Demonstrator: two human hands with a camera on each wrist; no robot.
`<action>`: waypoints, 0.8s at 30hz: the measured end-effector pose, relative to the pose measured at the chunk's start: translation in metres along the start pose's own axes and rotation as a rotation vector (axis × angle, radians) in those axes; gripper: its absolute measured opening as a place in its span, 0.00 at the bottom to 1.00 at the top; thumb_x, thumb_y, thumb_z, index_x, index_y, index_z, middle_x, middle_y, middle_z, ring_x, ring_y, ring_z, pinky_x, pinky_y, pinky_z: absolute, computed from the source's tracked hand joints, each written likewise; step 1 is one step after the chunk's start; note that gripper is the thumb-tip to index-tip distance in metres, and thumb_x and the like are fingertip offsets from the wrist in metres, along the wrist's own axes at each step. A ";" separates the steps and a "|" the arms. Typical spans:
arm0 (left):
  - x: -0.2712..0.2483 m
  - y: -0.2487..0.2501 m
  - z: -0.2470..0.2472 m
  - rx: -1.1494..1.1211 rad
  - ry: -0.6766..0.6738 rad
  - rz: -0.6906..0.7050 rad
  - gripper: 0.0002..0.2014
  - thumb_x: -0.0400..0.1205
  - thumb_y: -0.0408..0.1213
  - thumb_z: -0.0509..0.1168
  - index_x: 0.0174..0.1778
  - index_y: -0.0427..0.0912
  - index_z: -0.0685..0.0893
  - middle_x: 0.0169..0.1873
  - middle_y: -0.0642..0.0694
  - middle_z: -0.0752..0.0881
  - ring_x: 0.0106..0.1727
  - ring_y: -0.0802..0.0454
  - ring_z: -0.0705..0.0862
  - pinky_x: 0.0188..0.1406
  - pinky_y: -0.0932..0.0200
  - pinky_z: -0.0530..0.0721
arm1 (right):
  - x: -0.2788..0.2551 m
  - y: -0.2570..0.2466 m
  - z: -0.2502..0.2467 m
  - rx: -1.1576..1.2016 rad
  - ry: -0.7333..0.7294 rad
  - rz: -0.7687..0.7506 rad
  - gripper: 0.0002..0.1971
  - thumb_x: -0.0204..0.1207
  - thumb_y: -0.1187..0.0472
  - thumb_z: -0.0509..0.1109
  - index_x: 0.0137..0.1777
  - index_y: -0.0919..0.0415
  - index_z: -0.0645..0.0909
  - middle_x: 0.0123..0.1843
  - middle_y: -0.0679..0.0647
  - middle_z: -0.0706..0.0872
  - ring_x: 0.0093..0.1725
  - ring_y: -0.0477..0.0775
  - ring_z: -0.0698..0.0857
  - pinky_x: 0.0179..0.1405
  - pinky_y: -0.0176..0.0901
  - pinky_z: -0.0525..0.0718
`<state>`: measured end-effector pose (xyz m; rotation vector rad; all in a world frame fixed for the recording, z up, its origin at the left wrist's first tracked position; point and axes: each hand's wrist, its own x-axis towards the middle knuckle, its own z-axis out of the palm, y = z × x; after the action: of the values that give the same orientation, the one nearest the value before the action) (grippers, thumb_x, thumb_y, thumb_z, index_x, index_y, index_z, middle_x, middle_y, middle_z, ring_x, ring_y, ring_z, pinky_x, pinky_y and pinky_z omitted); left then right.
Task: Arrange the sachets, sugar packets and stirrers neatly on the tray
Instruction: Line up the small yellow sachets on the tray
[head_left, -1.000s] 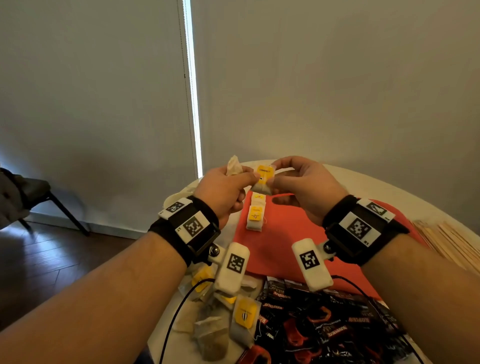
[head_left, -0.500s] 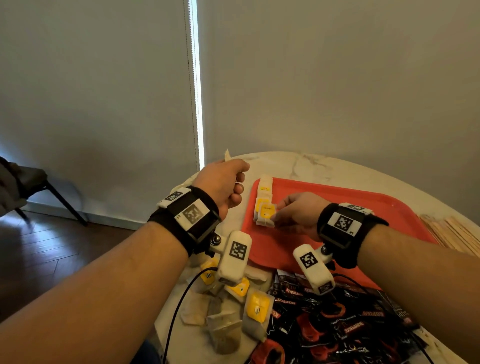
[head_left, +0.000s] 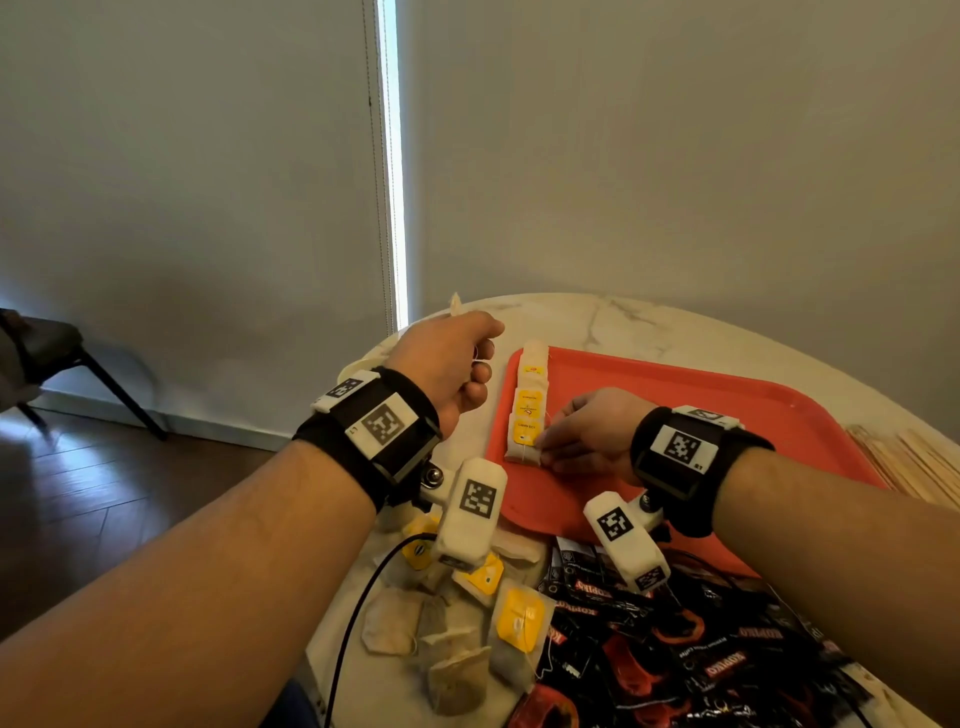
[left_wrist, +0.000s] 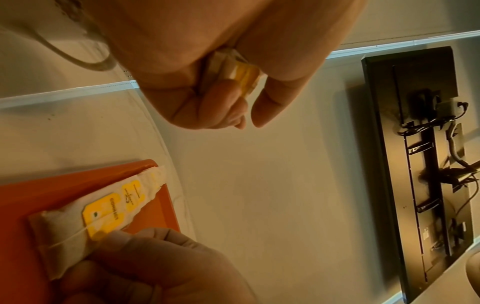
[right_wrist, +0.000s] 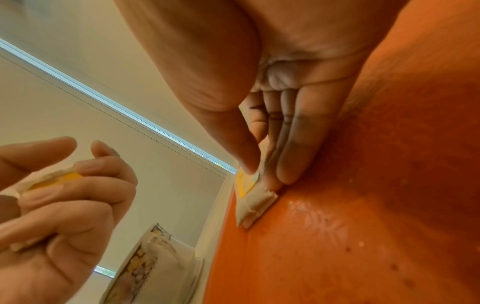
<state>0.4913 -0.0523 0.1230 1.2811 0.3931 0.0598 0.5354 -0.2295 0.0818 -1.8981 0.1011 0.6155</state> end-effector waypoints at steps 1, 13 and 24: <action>0.000 0.000 0.001 -0.002 0.002 -0.005 0.05 0.84 0.35 0.70 0.53 0.44 0.82 0.34 0.49 0.79 0.26 0.58 0.72 0.18 0.65 0.71 | 0.000 0.000 0.000 0.004 -0.002 -0.001 0.06 0.74 0.78 0.76 0.44 0.70 0.83 0.42 0.70 0.92 0.37 0.62 0.92 0.37 0.50 0.92; -0.033 -0.019 0.031 0.214 -0.126 0.046 0.19 0.63 0.23 0.62 0.49 0.40 0.72 0.37 0.40 0.73 0.33 0.47 0.73 0.22 0.59 0.68 | -0.050 -0.030 -0.021 0.066 -0.020 -0.373 0.15 0.80 0.47 0.75 0.51 0.61 0.87 0.43 0.56 0.89 0.37 0.53 0.85 0.39 0.46 0.82; -0.043 -0.025 0.041 0.422 -0.152 0.147 0.12 0.74 0.29 0.64 0.49 0.45 0.72 0.38 0.38 0.77 0.34 0.46 0.76 0.27 0.53 0.75 | -0.068 -0.020 -0.033 0.107 0.063 -0.524 0.12 0.79 0.53 0.77 0.50 0.64 0.89 0.42 0.55 0.91 0.38 0.53 0.85 0.39 0.48 0.84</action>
<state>0.4596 -0.1089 0.1197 1.7186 0.1838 0.0026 0.4964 -0.2652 0.1391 -1.7421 -0.3101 0.1890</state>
